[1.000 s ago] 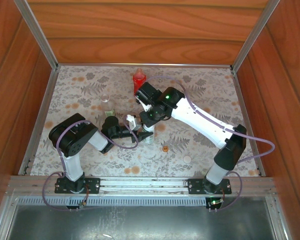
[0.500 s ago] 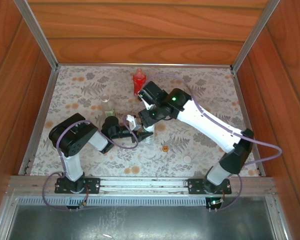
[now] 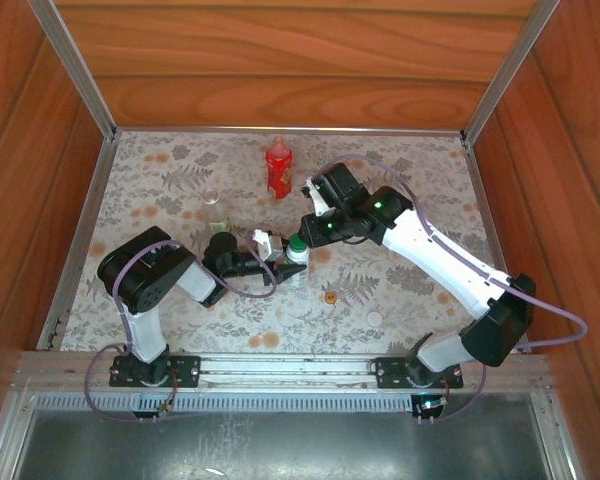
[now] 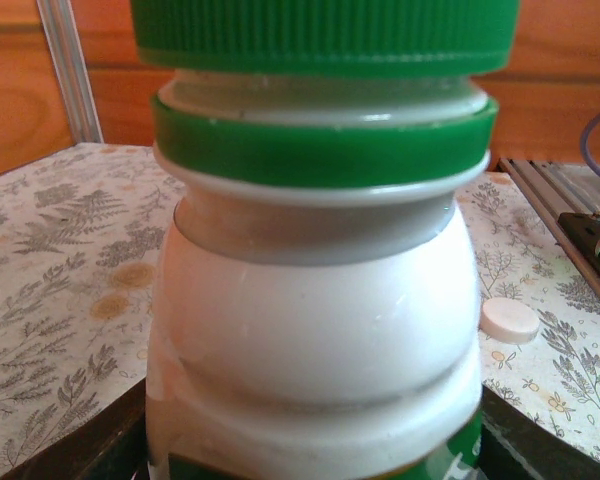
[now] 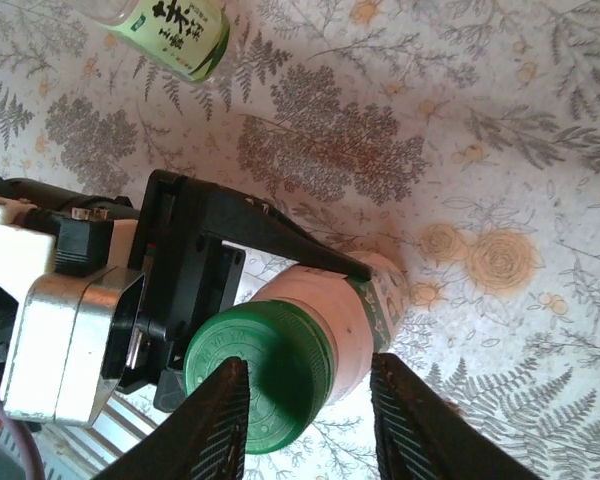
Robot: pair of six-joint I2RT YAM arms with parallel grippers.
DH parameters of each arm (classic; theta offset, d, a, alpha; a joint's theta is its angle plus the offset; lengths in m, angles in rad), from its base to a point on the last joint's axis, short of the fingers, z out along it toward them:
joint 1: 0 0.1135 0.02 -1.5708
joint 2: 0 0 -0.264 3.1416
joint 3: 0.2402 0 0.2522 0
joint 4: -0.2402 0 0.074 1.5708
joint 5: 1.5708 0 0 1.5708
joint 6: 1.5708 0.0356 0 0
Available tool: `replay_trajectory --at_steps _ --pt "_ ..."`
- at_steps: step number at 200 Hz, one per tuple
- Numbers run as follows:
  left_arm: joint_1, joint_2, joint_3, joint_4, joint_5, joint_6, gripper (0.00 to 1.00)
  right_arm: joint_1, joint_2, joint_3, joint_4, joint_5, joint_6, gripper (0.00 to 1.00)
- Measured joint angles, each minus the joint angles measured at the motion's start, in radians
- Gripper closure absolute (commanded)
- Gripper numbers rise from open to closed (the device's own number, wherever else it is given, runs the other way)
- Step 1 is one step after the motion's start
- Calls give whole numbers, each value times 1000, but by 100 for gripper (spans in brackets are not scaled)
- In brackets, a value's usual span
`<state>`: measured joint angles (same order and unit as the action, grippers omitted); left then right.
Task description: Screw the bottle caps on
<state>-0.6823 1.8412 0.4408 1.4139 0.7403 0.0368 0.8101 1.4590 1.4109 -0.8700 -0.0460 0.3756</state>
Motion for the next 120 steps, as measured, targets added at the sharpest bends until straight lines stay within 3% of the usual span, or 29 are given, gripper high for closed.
replay_trajectory --at_steps 120 --pt "0 2 1 1 2 -2 42 -14 -4 -35 58 -50 10 82"
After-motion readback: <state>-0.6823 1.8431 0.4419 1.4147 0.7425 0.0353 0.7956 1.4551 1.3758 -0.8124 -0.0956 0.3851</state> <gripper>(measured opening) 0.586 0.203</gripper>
